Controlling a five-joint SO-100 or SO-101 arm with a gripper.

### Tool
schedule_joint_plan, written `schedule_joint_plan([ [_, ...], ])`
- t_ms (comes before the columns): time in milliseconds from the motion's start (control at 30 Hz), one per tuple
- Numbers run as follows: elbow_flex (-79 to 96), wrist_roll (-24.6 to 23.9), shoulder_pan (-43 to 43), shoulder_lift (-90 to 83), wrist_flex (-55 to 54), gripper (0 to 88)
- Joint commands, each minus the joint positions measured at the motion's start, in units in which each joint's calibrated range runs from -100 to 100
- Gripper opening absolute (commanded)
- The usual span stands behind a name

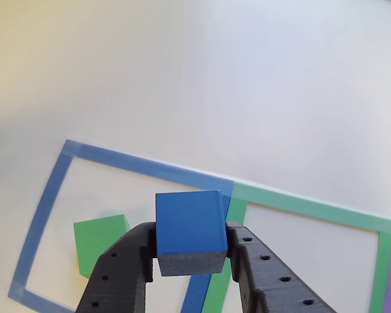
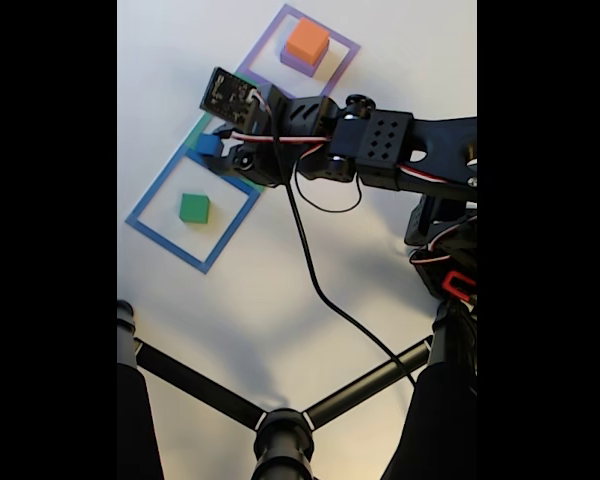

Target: Tower of hanoi

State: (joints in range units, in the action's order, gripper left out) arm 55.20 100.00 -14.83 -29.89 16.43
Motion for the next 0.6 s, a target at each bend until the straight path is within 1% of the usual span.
schedule_joint_plan([
  [0,3.36,0.0,-1.22,-0.24,-6.92,1.4],
  [300,13.09,0.0,-3.36,0.16,-17.28,1.5],
  [433,14.45,0.0,-4.43,2.56,-21.16,1.7],
  [567,13.81,0.0,-5.03,7.93,-27.23,1.8],
])
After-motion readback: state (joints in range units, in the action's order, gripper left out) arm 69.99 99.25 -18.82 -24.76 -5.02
